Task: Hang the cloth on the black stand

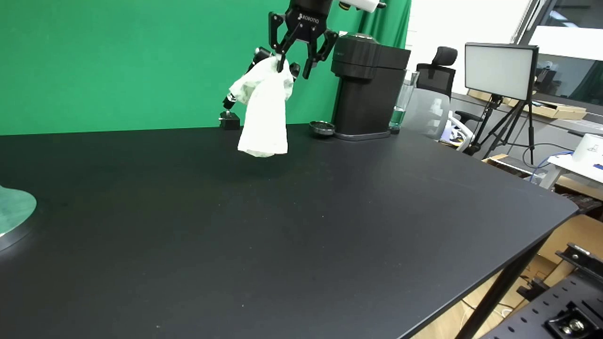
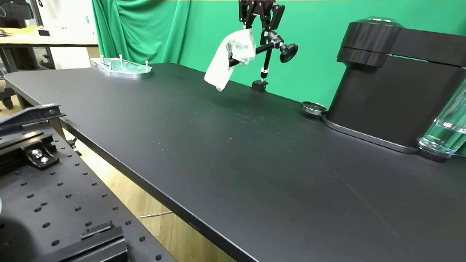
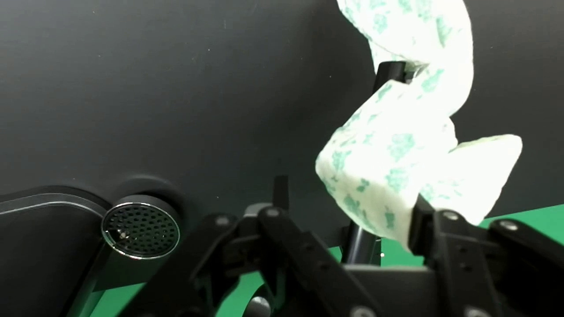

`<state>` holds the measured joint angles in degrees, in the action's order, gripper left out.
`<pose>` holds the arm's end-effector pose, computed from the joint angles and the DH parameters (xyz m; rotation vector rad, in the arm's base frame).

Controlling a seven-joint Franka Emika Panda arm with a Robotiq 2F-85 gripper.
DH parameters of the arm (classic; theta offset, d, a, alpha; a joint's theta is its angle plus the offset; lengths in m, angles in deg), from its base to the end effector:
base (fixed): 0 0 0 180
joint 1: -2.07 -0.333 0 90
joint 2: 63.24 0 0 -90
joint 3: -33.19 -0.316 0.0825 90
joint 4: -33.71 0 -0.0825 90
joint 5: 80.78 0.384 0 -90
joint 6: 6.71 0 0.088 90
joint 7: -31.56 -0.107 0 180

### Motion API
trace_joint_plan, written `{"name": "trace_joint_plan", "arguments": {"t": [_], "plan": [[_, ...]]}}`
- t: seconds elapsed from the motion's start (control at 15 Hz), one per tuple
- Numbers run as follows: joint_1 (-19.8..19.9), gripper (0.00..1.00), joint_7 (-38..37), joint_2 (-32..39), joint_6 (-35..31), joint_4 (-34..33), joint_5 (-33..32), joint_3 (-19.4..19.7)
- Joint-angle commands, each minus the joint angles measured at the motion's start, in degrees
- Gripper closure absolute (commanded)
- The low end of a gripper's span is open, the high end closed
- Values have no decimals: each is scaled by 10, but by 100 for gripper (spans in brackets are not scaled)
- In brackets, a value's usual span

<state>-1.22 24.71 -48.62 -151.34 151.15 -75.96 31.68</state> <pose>0.6071 0.0496 0.3367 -3.0363 0.1529 -0.3231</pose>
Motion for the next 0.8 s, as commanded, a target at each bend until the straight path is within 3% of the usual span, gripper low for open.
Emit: {"name": "trace_joint_plan", "arguments": {"t": [0.0,0.27,0.53,0.6,0.73], "plan": [[3,70,-12,-13,-7,20,7,0],[4,99,-15,-17,-13,34,8,2],[11,100,-12,-19,-16,54,22,5],[13,73,-4,-18,-13,56,31,2],[15,68,2,-19,-12,61,42,-2]]}}
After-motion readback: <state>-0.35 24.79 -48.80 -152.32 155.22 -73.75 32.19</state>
